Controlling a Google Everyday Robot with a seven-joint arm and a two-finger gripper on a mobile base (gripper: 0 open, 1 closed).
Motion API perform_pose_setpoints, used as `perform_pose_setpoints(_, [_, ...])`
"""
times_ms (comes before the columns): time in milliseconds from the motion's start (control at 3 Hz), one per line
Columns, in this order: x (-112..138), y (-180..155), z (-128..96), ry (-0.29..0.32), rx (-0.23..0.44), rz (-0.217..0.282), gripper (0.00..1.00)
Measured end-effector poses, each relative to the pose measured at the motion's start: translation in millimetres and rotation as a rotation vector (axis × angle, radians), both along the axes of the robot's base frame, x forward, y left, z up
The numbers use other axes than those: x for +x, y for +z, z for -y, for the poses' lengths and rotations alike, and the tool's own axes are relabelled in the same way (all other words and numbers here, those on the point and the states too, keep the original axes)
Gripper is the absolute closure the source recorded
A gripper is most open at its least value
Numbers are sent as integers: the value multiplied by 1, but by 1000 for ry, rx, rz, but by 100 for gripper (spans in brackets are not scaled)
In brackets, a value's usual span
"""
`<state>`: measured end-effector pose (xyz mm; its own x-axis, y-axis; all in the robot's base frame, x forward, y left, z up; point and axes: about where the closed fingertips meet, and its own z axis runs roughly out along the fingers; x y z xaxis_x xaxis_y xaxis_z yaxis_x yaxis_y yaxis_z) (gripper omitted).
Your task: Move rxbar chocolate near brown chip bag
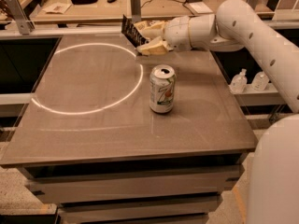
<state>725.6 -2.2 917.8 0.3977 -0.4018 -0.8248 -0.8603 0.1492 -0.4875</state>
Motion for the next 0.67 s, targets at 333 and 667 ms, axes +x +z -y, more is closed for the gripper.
perform_pose_setpoints(333, [11, -1, -4, -2, -27, -6, 100])
perform_pose_setpoints(667, [19, -3, -6, -3, -68, -9, 100])
